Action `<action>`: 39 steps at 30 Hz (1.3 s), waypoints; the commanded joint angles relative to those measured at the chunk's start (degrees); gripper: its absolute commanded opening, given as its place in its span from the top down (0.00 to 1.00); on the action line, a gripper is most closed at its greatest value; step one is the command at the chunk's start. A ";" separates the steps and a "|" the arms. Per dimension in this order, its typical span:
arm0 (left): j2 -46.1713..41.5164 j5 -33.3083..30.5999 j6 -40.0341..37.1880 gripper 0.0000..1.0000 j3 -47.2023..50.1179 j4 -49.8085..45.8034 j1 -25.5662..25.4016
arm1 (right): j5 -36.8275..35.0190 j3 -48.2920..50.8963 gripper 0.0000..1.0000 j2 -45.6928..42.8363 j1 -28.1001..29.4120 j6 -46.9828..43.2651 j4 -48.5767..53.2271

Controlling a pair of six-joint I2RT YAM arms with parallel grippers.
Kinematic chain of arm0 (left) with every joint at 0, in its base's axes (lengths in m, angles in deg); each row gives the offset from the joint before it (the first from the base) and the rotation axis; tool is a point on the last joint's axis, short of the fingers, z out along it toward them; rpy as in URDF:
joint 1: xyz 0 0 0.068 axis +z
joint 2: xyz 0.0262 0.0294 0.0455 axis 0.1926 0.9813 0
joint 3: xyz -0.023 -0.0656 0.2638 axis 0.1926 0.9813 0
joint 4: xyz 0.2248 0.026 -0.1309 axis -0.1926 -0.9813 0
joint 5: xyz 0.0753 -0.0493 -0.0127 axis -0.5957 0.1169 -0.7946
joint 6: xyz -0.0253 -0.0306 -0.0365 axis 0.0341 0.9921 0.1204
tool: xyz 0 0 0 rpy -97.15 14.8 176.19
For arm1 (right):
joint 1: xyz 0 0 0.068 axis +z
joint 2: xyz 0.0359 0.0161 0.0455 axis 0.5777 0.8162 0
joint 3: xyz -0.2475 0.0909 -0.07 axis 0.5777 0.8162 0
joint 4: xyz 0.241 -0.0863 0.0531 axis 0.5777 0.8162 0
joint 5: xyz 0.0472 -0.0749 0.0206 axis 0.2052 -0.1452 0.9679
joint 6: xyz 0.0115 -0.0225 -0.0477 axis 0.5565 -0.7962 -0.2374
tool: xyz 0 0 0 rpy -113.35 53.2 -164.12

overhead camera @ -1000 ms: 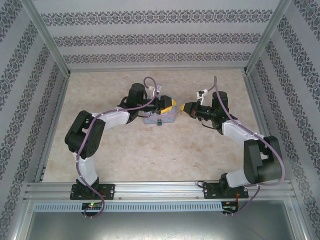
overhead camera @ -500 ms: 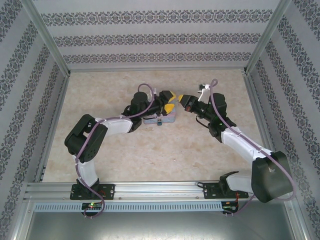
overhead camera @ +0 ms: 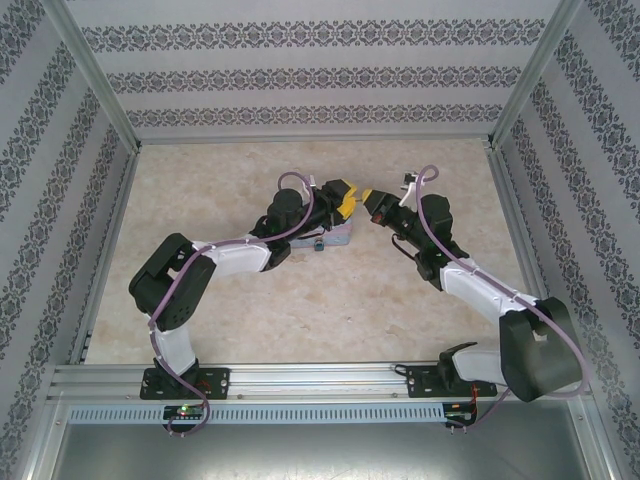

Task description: Unlock a padlock with a key

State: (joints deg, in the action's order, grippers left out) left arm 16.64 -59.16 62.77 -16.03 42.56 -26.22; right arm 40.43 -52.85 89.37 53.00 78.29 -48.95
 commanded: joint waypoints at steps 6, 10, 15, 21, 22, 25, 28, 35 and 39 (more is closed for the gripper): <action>0.65 -1.55 1.46 0.59 -1.71 4.45 -1.60 | 0.72 2.04 1.00 3.20 -1.49 8.45 -12.15; 0.37 -1.87 2.11 0.56 -1.53 3.67 -1.79 | 1.09 1.87 1.00 2.20 -1.40 5.64 -11.37; -0.16 -1.84 2.49 0.55 -2.29 1.82 -1.97 | 0.61 1.77 1.00 0.71 -1.46 1.36 -8.86; 0.32 -1.82 2.71 0.59 -3.04 1.82 -2.03 | 0.89 2.04 1.00 1.80 -1.15 2.31 -10.03; 0.44 -1.82 2.73 0.60 -3.08 1.97 -2.05 | 0.84 2.06 1.00 1.93 -0.96 2.53 -10.28; 0.67 -1.94 2.83 0.62 -3.06 2.18 -2.05 | 1.02 1.95 1.00 2.20 -0.66 3.03 -10.58; 1.11 -2.00 2.94 0.63 -3.16 2.42 -2.05 | 1.33 1.70 1.00 2.47 -0.37 3.43 -10.66; 2.12 -2.17 3.21 0.64 -3.57 3.02 -2.05 | 1.49 1.86 1.00 2.99 0.30 3.87 -10.88; 2.39 -2.35 3.38 0.69 -3.55 3.51 -2.05 | 1.35 1.86 1.00 3.26 0.50 3.96 -10.94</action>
State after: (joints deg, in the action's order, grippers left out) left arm 18.30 -60.87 65.74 -17.89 42.96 -27.53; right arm 41.13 -51.29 92.10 52.81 81.98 -57.23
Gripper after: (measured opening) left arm 0.323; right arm 0.065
